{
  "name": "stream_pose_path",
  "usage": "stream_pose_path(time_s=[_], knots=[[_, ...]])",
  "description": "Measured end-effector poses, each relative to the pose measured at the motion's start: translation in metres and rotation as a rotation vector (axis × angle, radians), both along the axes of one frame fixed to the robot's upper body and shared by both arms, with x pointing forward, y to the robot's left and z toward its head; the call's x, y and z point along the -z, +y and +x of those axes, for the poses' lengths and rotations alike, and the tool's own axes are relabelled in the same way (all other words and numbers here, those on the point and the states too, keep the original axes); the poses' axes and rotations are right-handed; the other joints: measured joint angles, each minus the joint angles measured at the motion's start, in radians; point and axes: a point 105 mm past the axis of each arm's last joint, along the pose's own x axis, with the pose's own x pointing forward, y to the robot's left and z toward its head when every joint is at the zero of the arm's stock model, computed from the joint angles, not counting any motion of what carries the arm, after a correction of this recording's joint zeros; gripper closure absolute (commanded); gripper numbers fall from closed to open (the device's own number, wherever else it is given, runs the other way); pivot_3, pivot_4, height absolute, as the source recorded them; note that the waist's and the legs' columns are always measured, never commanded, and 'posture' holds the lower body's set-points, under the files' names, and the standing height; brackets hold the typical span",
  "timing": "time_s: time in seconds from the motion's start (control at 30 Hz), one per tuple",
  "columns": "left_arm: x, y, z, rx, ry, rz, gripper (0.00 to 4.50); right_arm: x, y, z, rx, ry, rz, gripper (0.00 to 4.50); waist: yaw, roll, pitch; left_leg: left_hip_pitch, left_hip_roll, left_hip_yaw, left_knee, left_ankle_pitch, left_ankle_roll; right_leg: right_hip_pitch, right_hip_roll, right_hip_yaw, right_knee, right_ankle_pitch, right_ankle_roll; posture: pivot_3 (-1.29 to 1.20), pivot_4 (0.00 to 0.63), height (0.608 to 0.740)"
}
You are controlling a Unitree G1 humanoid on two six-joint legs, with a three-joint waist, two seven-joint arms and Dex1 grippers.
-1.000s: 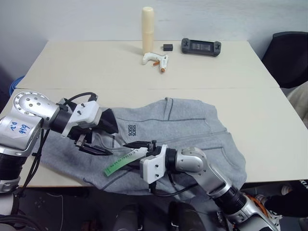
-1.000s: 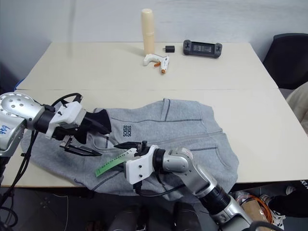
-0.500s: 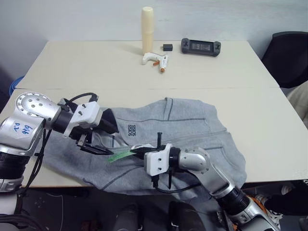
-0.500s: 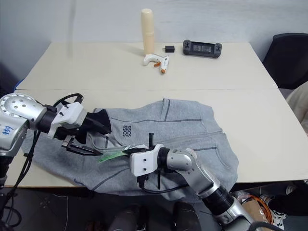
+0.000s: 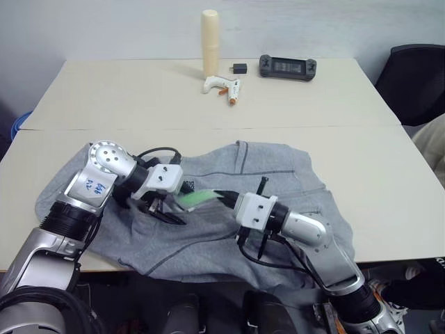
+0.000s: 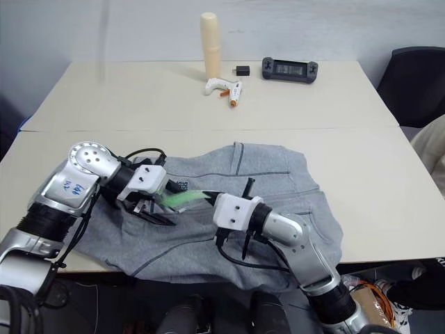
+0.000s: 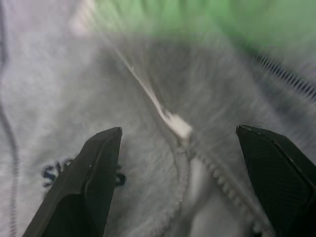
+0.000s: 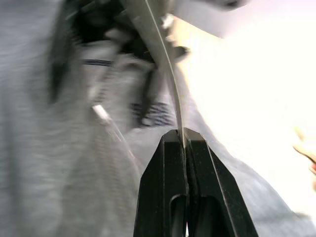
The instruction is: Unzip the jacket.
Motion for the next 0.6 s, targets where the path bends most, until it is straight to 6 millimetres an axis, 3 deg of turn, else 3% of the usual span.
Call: stream_pose_path(time_s=[0.17,0.37,0.6], knots=[[0.019,-0.005,0.014,-0.043,-0.022,-0.041,0.61,-0.007,-0.014,0.014,0.114,0.01,0.047,4.45,0.004,0.0,0.0,0.0,0.0,0.0,0.002,0.0,0.001,0.0,-0.001,0.0,0.001,0.0,0.0,0.0,0.15,0.74],[0.024,-0.01,0.023,-0.091,-0.053,-0.113,0.61,-0.012,-0.04,0.028,0.261,-0.024,0.044,4.45,0.006,0.0,0.0,0.0,-0.001,-0.001,0.006,-0.002,0.003,0.001,-0.004,0.0,0.004,0.0,0.0,0.0,0.15,0.74],[0.028,-0.006,0.021,-0.137,-0.073,-0.16,0.61,-0.025,-0.099,0.043,0.484,-0.073,0.025,4.45,0.003,0.0,-0.001,0.0,-0.001,-0.001,0.006,-0.002,0.003,0.001,-0.004,0.001,0.006,0.0,0.0,0.0,0.15,0.74]])
